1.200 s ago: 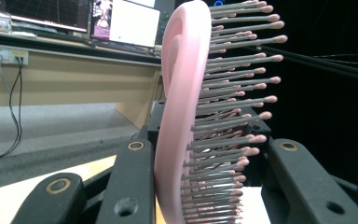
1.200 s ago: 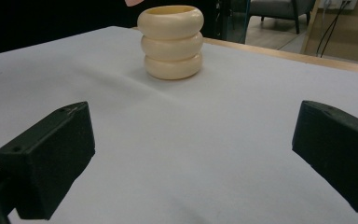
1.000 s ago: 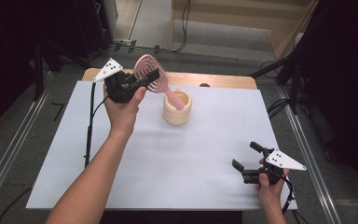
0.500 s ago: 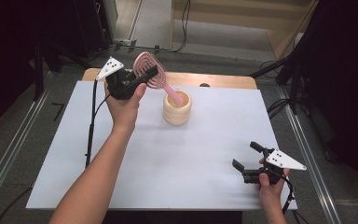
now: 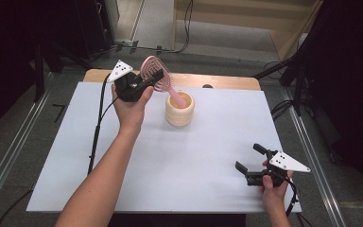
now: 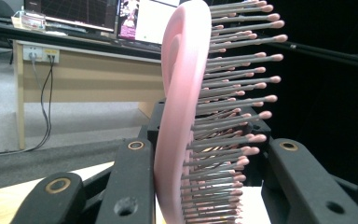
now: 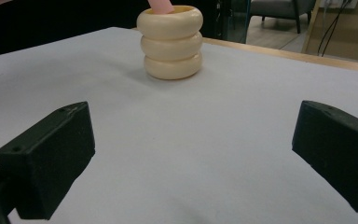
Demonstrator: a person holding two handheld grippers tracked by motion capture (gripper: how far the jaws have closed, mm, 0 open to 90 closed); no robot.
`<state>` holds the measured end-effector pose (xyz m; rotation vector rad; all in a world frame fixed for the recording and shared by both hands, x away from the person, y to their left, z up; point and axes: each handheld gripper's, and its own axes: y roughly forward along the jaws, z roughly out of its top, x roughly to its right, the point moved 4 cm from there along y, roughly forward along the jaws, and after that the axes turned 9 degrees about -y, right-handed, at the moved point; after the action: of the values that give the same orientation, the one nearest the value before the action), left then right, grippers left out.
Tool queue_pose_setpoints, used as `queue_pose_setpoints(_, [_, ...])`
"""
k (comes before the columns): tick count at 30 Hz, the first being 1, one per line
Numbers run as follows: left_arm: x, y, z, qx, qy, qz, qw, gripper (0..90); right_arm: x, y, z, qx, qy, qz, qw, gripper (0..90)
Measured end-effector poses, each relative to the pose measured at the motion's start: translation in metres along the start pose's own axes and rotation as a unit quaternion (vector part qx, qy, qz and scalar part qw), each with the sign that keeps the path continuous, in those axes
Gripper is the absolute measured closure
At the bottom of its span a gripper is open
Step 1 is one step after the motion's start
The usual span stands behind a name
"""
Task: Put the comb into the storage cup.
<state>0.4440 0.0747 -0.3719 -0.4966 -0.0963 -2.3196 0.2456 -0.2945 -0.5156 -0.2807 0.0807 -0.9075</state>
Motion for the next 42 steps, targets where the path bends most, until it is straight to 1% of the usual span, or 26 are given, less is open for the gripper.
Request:
queue_pose_setpoints(4, [-0.003,0.002,-0.005,-0.004,-0.004,0.004,1.0000,65.9,0.000,0.000,0.000,0.001,0.002,0.001,1.0000,0.0])
queue_pose_setpoints(8, [-0.008,0.005,-0.011,-0.011,-0.006,0.013,0.9998,65.9,0.000,-0.001,0.001,0.003,0.001,0.000,1.0000,0.0])
queue_pose_setpoints(10, [-0.009,0.006,-0.014,-0.012,-0.010,0.012,0.9998,65.9,0.000,-0.001,0.001,0.003,0.001,0.001,1.0000,0.0])
queue_pose_setpoints(15, [-0.011,0.009,-0.020,-0.021,-0.004,0.018,0.9996,65.9,0.001,-0.001,0.000,0.003,0.000,0.000,1.0000,0.0])
queue_pose_setpoints(19, [-0.013,0.011,-0.025,-0.028,-0.003,0.020,0.9994,65.9,0.001,0.000,0.000,0.003,0.000,0.000,1.0000,0.0])
queue_pose_setpoints(23, [-0.013,0.013,-0.029,-0.034,-0.001,0.024,0.9991,65.9,0.001,-0.001,0.000,0.003,0.001,0.001,1.0000,0.0])
queue_pose_setpoints(27, [-0.014,0.016,-0.033,-0.034,-0.007,0.024,0.9991,65.8,0.001,0.000,0.000,0.003,0.002,0.001,1.0000,0.0])
queue_pose_setpoints(30, [-0.015,0.019,-0.039,-0.046,-0.004,0.029,0.9985,65.9,0.001,0.000,0.000,0.003,0.002,0.000,1.0000,0.0])
queue_pose_setpoints(34, [-0.014,0.022,-0.044,-0.053,-0.004,0.027,0.9982,65.9,0.001,0.000,0.000,0.003,0.002,0.001,1.0000,0.0])
queue_pose_setpoints(37, [-0.015,0.024,-0.048,-0.057,-0.004,0.029,0.9979,65.8,0.001,0.000,0.000,0.003,0.002,0.001,1.0000,0.0])
queue_pose_setpoints(42, [-0.015,0.027,-0.053,-0.059,-0.011,0.028,0.9978,65.8,0.001,0.000,0.000,0.003,0.003,0.001,1.0000,0.0])
